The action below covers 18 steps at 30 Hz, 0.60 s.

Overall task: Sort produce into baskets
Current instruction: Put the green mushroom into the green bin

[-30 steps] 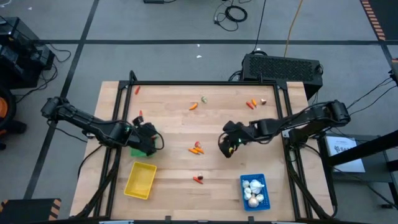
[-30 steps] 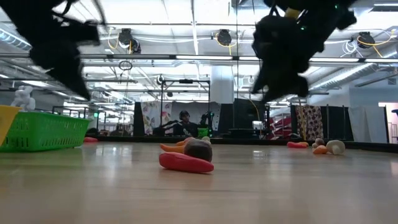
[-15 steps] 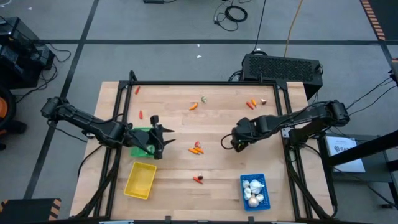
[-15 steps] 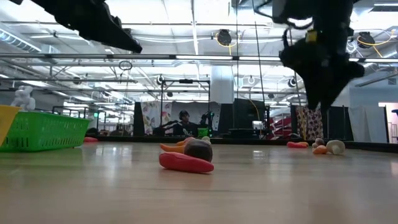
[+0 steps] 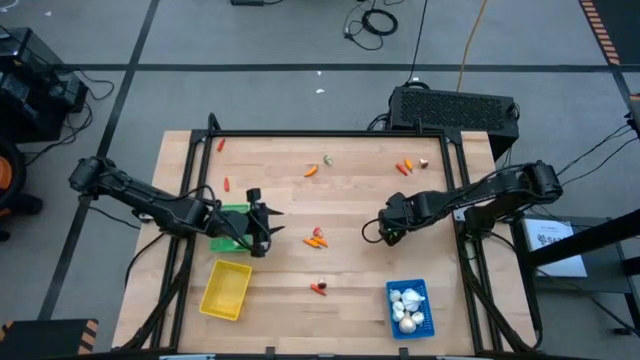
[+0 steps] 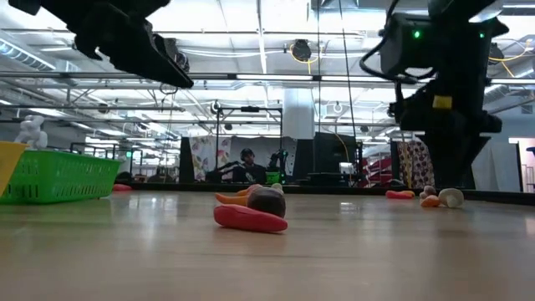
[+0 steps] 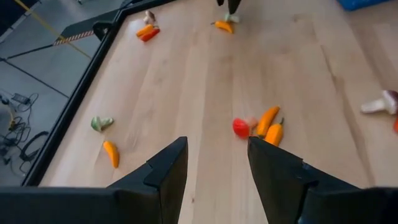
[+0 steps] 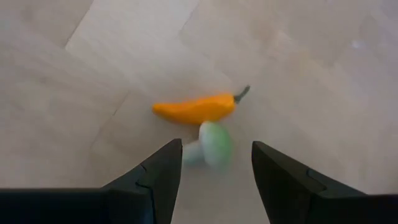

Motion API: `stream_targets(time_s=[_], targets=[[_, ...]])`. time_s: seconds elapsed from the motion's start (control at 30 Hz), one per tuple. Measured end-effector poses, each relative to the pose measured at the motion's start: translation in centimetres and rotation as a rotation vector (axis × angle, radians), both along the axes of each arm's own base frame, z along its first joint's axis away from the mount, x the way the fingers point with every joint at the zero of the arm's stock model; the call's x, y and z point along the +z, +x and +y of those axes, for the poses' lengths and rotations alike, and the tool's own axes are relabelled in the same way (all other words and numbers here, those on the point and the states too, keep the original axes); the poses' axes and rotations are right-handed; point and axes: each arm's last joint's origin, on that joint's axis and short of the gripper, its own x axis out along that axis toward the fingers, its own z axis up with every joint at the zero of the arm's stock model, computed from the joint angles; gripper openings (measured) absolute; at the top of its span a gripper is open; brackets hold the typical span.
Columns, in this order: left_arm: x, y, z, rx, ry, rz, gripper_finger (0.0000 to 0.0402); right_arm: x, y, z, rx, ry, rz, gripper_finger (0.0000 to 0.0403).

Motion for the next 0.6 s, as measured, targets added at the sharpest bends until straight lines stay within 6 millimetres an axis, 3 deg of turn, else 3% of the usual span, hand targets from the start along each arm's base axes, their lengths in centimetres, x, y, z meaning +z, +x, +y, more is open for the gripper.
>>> stream_targets(time_s=[0.4,0.6], targets=[[-1.6,1.1,1.2,0.070,0.005,0.075,0.0176,-1.6,-0.6,-0.8,-0.007,0.050,-0.006,0.0180],[-2.2,0.2,1.9,0.086,0.036,0.126,0.0176,-1.6,-0.6,-0.8,-0.013,0.060,-0.005,0.0130]])
